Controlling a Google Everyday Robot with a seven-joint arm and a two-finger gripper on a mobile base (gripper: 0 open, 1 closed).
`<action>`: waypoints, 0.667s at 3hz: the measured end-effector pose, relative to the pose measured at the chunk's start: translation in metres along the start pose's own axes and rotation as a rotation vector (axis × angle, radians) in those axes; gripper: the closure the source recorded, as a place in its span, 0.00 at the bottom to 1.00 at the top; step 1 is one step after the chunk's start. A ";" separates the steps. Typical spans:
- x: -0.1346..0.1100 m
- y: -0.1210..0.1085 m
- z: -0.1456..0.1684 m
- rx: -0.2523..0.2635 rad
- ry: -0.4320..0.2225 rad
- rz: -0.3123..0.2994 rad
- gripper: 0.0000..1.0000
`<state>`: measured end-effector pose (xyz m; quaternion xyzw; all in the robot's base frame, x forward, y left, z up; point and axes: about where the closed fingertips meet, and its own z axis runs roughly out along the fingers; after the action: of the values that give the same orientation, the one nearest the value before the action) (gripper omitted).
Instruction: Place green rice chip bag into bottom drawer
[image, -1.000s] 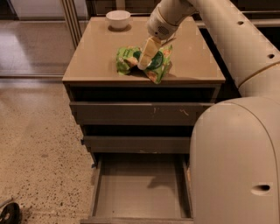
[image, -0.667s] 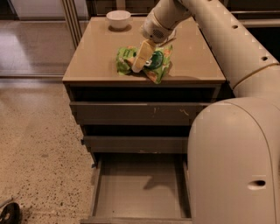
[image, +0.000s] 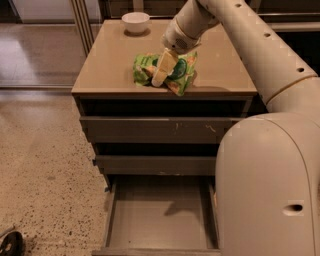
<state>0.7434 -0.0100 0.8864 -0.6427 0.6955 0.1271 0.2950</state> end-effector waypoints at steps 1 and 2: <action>0.030 0.001 0.029 -0.026 0.000 0.075 0.00; 0.046 0.007 0.049 -0.056 -0.012 0.119 0.00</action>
Offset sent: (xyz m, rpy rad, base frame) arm 0.0015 -0.0159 -0.0919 0.0702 0.1571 -0.0845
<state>0.7483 -0.0196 0.8199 -0.6075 0.7268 0.1678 0.2731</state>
